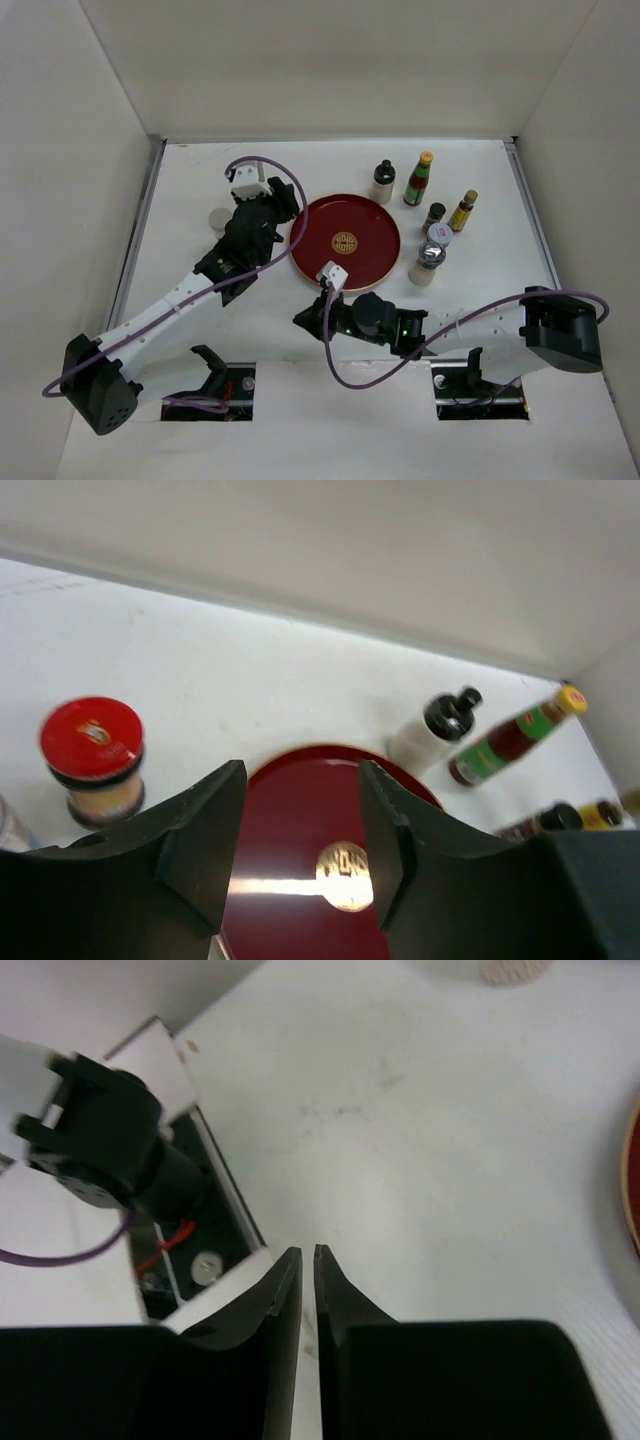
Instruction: Organize the condiment bottles
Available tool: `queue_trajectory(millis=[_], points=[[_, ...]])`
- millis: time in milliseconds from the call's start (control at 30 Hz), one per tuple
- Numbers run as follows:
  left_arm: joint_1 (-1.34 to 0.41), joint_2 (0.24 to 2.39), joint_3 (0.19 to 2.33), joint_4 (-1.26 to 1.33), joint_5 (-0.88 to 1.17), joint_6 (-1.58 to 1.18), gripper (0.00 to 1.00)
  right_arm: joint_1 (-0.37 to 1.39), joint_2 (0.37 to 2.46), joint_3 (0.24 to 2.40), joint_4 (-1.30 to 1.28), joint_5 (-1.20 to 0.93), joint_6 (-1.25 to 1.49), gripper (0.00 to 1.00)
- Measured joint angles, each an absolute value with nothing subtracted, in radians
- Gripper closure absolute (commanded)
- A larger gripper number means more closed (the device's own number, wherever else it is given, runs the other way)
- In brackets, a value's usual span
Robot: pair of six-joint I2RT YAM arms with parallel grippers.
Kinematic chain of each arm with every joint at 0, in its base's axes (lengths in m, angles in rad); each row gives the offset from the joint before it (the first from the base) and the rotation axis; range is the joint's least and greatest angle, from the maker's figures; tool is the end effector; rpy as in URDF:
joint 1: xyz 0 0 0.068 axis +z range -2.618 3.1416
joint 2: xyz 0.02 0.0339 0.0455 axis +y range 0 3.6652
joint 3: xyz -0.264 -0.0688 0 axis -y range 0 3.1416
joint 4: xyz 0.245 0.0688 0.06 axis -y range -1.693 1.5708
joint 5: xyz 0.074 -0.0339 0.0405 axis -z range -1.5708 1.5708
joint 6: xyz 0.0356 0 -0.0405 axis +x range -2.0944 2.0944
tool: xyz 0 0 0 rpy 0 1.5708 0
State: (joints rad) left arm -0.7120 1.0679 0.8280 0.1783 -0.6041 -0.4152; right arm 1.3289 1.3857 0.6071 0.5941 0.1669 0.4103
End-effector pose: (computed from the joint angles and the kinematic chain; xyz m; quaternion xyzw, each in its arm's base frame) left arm 0.2010 -0.1468 0.3385 -0.0987 0.7180 -0.1662 0.6686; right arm 0.0765 0.2852 0.2236 -0.2921 0.7107 0.4451 0.4598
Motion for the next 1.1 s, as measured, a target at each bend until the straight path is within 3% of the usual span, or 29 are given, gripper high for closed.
queue_trajectory(millis=[167, 333, 733, 1100], points=[[-0.634, 1.166, 0.909, 0.126, -0.674, -0.405, 0.29, 1.309, 1.396, 0.573, 0.592, 0.163, 0.419, 0.68], [-0.575, 1.181, 0.909, 0.016, -0.757, -0.407, 0.18, 1.288, 1.395, 0.572, 0.603, 0.162, 0.416, 0.54], [-0.429, 1.132, 0.828, -0.204, -0.818, -0.493, 0.11, 1.175, 1.378, 0.523, 0.614, 0.183, 0.443, 0.43], [-0.279, 1.227, 0.783, -0.142, -0.701, -0.528, 0.12, 1.183, 1.415, 0.525, 0.614, 0.130, 0.445, 0.38]])
